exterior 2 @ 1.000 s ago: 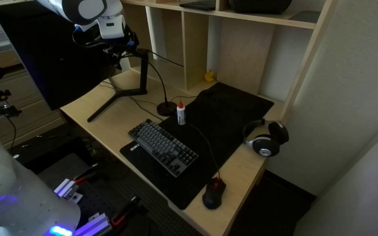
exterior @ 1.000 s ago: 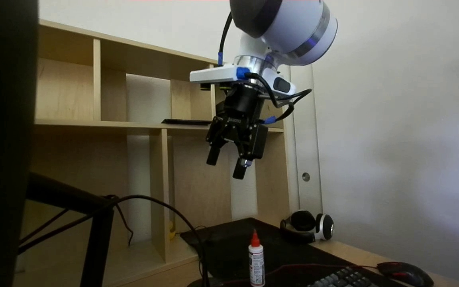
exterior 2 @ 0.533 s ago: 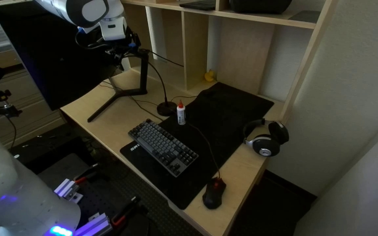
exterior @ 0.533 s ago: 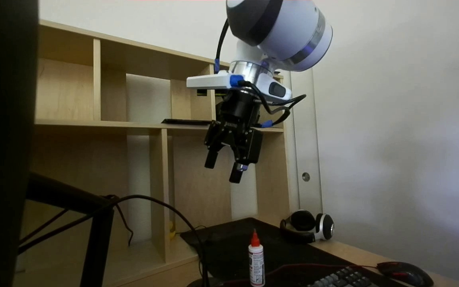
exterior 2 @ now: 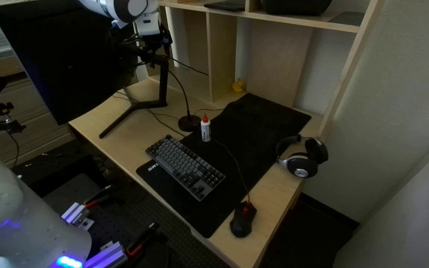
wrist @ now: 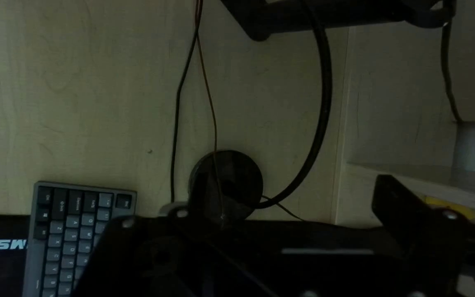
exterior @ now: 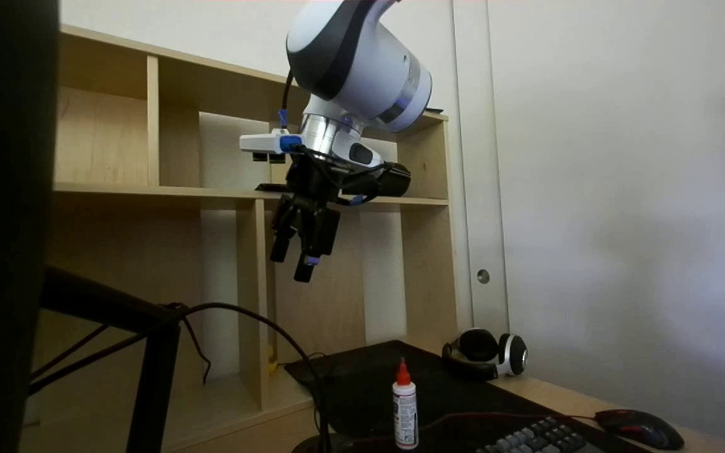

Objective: Move the black desktop microphone to the right and the headphones to the left

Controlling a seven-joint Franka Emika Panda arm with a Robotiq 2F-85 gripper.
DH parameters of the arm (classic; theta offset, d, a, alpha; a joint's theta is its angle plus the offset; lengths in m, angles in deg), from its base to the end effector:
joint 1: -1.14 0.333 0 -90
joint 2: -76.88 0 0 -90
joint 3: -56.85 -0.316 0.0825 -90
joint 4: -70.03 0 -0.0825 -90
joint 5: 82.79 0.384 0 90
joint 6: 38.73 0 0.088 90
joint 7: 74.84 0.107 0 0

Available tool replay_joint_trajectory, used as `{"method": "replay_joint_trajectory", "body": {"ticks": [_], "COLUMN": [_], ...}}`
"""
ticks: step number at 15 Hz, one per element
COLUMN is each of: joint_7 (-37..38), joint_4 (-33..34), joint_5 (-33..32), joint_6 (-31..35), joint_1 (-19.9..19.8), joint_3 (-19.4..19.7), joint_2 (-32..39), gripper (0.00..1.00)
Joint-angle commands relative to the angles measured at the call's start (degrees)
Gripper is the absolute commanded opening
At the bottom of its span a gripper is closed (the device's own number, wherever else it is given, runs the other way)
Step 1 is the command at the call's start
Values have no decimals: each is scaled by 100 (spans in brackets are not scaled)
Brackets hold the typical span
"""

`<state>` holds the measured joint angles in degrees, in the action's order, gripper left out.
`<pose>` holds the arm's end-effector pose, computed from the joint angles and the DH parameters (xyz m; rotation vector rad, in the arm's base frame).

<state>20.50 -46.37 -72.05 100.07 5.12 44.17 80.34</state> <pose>0.5687 0.1691 0.4521 -2.0361 1.8901 -0.0745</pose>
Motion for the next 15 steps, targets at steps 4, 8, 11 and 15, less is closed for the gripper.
{"method": "replay_joint_trajectory", "body": {"ticks": [4,8,11,15], "joint_7": [241,433,307,295], "joint_4": [4,428,802,797], "joint_5": [-250,-309,-155,-133], "joint_6": [52,455,537,480], "joint_1": [212,335,422,524], "joint_3": [244,380,488,650], "joint_2": [126,937,1475,1584], "gripper": [100,100,100,100]}}
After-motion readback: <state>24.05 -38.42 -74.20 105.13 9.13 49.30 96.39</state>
